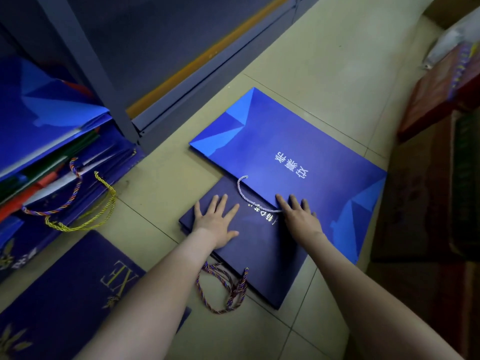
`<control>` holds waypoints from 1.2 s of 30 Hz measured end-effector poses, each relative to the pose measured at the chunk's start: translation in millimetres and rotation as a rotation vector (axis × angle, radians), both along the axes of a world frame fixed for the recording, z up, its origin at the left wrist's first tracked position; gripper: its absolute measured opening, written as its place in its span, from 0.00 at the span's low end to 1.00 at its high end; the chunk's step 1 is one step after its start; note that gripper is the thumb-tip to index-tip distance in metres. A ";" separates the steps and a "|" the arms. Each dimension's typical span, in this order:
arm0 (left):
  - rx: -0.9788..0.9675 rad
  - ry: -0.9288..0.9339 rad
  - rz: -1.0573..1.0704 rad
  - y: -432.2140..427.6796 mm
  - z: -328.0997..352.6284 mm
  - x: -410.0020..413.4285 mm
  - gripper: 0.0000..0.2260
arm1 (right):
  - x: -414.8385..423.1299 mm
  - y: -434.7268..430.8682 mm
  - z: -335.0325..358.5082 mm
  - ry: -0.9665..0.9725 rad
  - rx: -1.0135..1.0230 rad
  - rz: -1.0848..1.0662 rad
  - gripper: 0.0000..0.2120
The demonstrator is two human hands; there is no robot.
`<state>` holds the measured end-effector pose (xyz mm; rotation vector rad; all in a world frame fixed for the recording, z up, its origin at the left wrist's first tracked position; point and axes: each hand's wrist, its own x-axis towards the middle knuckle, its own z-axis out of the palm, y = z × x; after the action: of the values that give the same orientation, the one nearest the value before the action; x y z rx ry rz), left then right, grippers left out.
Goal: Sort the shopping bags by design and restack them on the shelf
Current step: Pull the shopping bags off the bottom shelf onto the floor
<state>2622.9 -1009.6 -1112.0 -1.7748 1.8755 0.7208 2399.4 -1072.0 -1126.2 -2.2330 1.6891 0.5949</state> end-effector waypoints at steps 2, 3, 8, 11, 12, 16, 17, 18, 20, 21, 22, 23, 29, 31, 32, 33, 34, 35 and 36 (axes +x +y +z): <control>-0.008 0.022 0.001 1.8 -3.0 1.1 0.31 | -0.3 -5.1 -0.4 0.028 -0.024 -0.044 0.32; -0.020 0.033 0.003 3.0 -1.9 2.0 0.31 | 1.9 -6.3 1.5 0.041 -0.050 -0.044 0.32; -0.195 0.027 -0.006 10.0 25.4 27.1 0.31 | 55.5 8.0 20.3 -0.155 -0.282 0.139 0.33; -0.532 -0.021 -0.096 24.4 55.0 69.6 0.33 | 116.9 22.6 31.7 -0.390 -0.371 0.271 0.34; -0.674 -0.045 -0.105 34.5 66.0 88.5 0.32 | 140.0 28.2 39.7 -0.453 -0.374 0.315 0.34; -1.001 -0.274 -0.125 94.4 116.0 172.1 0.26 | 231.6 60.1 77.6 -0.682 -0.373 0.528 0.36; -1.050 -0.350 -0.103 111.6 130.7 190.8 0.26 | 252.7 69.9 87.8 -0.726 -0.371 0.579 0.37; -1.094 -0.419 -0.055 129.3 141.7 209.0 0.26 | 272.2 79.9 98.9 -0.768 -0.376 0.626 0.38; -1.118 -0.558 0.104 164.9 157.9 243.4 0.28 | 306.1 98.4 118.9 -0.841 -0.388 0.715 0.39; -1.066 -0.608 0.202 181.1 164.0 260.2 0.30 | 321.1 107.3 127.7 -0.867 -0.390 0.751 0.40; -0.968 -0.633 0.302 195.0 168.1 276.7 0.34 | 334.6 115.9 134.8 -0.883 -0.393 0.781 0.40; -0.834 -0.639 0.407 207.6 170.6 290.6 0.37 | 346.4 124.1 139.7 -0.887 -0.396 0.810 0.40; -0.403 -0.375 0.704 255.8 154.6 320.1 0.32 | 389.4 161.4 152.9 -0.749 -0.289 0.907 0.40; -0.448 -0.318 0.661 265.5 158.3 318.1 0.29 | 393.8 168.7 158.2 -0.726 -0.267 0.921 0.40; -0.467 -0.283 0.662 272.1 162.3 317.2 0.29 | 395.0 172.8 161.5 -0.703 -0.252 0.942 0.41; -0.497 -0.271 0.660 280.0 166.4 317.3 0.29 | 396.1 177.6 165.1 -0.682 -0.239 0.970 0.42; -0.538 -0.310 0.657 289.8 170.4 318.1 0.30 | 397.0 183.8 169.4 -0.672 -0.240 1.001 0.43; -0.559 -0.403 0.672 301.2 173.4 320.0 0.32 | 398.2 191.2 174.0 -0.675 -0.247 1.031 0.43; -0.558 -0.487 0.705 314.8 174.2 322.7 0.32 | 399.4 199.7 178.7 -0.684 -0.257 1.055 0.44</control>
<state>2945.5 -694.9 -937.8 -2.7048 1.1646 -0.0790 2798.8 -872.3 -947.5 -2.9160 0.2013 -0.2459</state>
